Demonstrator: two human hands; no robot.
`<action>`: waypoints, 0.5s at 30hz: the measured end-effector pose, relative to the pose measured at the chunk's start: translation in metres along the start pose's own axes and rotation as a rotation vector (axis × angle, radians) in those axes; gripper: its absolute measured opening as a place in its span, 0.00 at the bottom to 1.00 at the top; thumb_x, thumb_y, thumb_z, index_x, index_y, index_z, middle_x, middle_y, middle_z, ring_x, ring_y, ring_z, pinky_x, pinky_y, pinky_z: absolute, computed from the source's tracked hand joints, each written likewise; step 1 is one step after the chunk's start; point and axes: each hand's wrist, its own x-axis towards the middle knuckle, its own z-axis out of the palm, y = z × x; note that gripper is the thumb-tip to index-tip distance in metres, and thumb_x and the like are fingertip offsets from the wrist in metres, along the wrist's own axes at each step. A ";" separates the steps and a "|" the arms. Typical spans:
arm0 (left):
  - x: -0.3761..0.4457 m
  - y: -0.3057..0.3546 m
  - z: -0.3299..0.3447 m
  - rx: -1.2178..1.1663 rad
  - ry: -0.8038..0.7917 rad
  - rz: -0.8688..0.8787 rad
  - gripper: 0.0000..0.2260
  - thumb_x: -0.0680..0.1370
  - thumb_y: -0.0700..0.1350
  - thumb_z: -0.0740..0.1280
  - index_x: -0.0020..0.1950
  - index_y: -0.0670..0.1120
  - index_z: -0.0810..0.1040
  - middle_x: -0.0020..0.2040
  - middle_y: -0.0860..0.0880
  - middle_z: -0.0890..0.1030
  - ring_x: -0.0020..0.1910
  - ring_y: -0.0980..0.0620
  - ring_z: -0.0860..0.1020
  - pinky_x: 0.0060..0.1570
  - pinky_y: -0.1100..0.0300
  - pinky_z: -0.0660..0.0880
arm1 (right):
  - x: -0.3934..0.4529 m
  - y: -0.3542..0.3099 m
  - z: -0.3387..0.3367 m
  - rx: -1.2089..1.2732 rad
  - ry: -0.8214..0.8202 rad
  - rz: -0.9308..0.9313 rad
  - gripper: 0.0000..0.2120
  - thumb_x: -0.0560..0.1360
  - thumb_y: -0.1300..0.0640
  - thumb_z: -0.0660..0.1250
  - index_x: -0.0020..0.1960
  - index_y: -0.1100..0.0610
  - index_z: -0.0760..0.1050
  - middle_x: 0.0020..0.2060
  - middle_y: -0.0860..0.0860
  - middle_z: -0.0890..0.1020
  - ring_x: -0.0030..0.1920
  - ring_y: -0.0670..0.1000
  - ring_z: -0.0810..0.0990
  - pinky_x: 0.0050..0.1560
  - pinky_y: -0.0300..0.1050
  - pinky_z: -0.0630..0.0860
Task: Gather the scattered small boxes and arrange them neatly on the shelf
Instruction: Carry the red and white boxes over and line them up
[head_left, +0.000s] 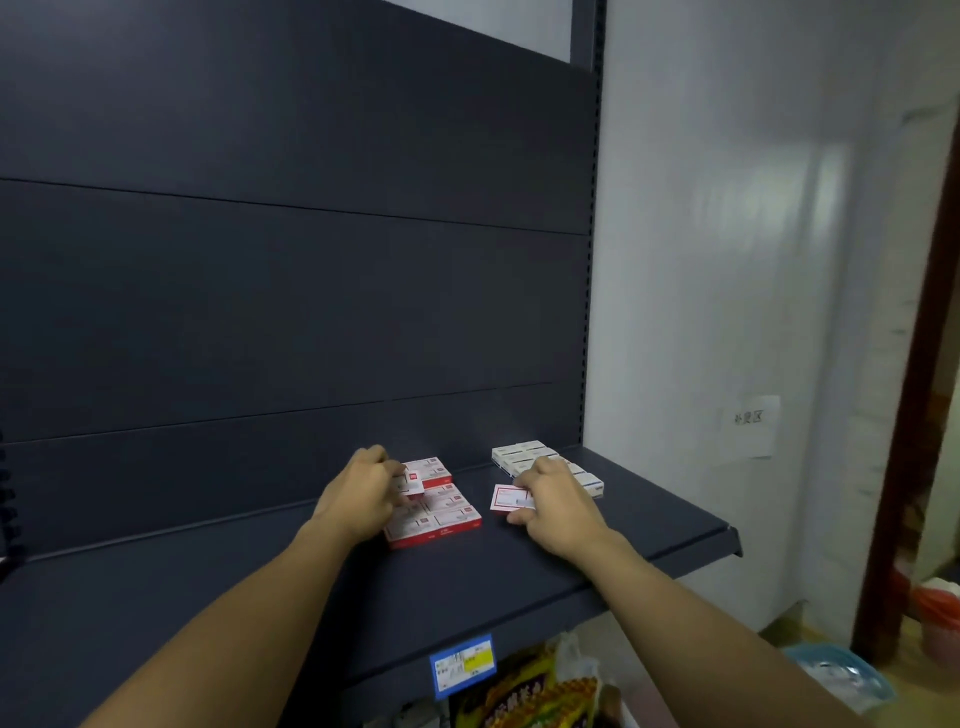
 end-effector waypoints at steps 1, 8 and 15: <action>0.003 -0.003 0.002 -0.035 0.010 -0.011 0.22 0.77 0.47 0.72 0.70 0.46 0.75 0.60 0.51 0.72 0.61 0.51 0.70 0.60 0.55 0.74 | 0.006 0.001 0.005 0.024 0.005 0.000 0.23 0.73 0.48 0.74 0.65 0.54 0.77 0.58 0.49 0.73 0.65 0.51 0.67 0.66 0.46 0.68; 0.016 -0.020 0.025 -0.227 0.158 -0.145 0.17 0.75 0.45 0.76 0.63 0.46 0.80 0.55 0.55 0.74 0.56 0.57 0.69 0.58 0.63 0.67 | 0.049 0.006 0.044 0.163 0.046 -0.063 0.20 0.75 0.51 0.72 0.65 0.53 0.77 0.56 0.46 0.72 0.63 0.49 0.68 0.65 0.41 0.67; 0.028 -0.013 0.045 -0.308 0.281 -0.180 0.14 0.77 0.47 0.73 0.62 0.51 0.79 0.54 0.60 0.73 0.57 0.61 0.69 0.59 0.66 0.66 | 0.099 -0.005 0.081 0.322 0.091 -0.247 0.20 0.74 0.53 0.73 0.65 0.52 0.77 0.52 0.42 0.70 0.55 0.43 0.66 0.59 0.29 0.61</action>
